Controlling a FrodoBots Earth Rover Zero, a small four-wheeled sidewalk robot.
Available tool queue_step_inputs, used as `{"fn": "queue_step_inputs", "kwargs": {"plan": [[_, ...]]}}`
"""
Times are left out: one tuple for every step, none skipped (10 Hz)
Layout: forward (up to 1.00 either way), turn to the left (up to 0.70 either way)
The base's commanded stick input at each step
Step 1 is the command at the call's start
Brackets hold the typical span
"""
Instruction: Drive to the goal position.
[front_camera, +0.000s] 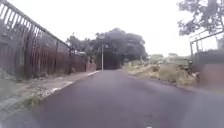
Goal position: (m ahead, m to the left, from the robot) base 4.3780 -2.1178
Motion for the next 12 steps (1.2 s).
{"fn": "queue_step_inputs", "kwargs": {"plan": [[0.50,0.01],[0.50,0.01],[0.50,0.01],[0.50,0.01],[0.50,0.01],[0.50,0.01],[0.50,0.01],[0.50,0.01],[0.50,0.01],[0.50,0.01],[0.50,0.01],[0.50,0.01]]}}
